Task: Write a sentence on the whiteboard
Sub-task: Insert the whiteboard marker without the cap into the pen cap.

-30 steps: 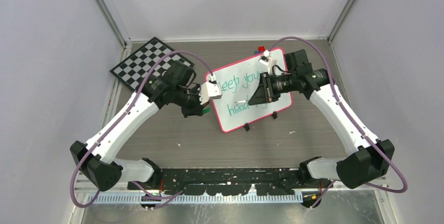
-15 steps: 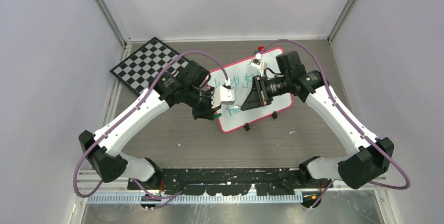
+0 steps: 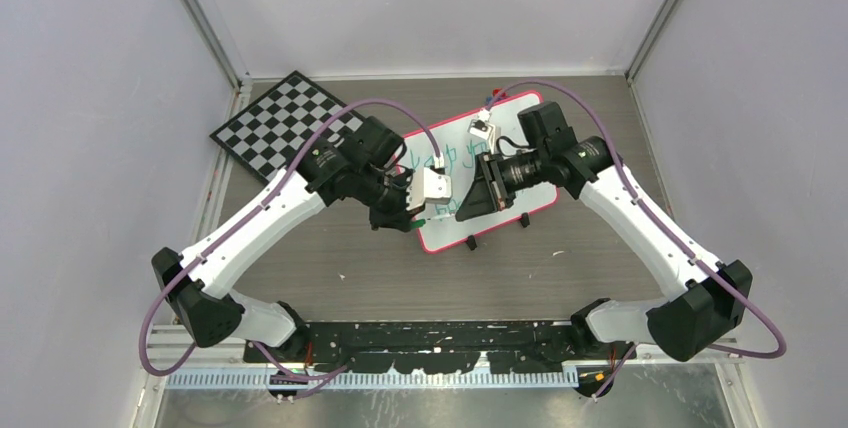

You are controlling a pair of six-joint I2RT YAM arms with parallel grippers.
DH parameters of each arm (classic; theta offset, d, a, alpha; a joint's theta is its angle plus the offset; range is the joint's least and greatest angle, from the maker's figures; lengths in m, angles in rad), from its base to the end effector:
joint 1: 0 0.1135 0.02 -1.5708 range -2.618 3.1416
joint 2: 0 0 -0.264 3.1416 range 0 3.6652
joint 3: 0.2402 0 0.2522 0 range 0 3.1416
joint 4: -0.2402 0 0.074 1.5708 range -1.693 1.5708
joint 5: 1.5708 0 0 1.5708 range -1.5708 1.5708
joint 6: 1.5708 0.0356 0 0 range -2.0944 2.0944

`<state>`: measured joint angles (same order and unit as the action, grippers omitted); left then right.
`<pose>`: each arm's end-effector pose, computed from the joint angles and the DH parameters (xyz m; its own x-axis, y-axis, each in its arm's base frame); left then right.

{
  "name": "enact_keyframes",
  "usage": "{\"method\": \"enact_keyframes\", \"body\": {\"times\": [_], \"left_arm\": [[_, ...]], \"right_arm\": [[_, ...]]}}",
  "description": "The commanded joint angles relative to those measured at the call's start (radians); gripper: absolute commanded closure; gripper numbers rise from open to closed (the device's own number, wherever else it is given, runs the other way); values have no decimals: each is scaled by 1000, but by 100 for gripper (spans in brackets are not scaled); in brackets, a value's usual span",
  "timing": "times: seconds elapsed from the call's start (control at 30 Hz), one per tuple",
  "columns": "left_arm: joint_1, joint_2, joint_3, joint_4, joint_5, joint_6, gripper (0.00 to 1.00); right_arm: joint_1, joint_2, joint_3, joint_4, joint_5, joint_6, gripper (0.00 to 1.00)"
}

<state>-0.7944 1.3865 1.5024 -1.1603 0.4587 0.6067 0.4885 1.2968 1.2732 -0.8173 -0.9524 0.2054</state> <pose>0.1718 -0.1974 0.3694 -0.0441 0.7745 -0.6310 0.9990 0.0340 -0.0281 0.2142 0.1467 0.3513 -0.7976 -0.2900 -0.5289 -0.6018 0.3229 0.7305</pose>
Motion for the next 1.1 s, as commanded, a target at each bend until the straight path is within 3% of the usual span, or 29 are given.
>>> {"method": "enact_keyframes", "body": {"times": [0.0, 1.07], "left_arm": [[-6, 2, 35, -7, 24, 3, 100], [-24, 3, 6, -34, 10, 46, 100]], "right_arm": [[25, 3, 33, -30, -5, -43, 100], [51, 24, 70, -64, -16, -72, 100]]}}
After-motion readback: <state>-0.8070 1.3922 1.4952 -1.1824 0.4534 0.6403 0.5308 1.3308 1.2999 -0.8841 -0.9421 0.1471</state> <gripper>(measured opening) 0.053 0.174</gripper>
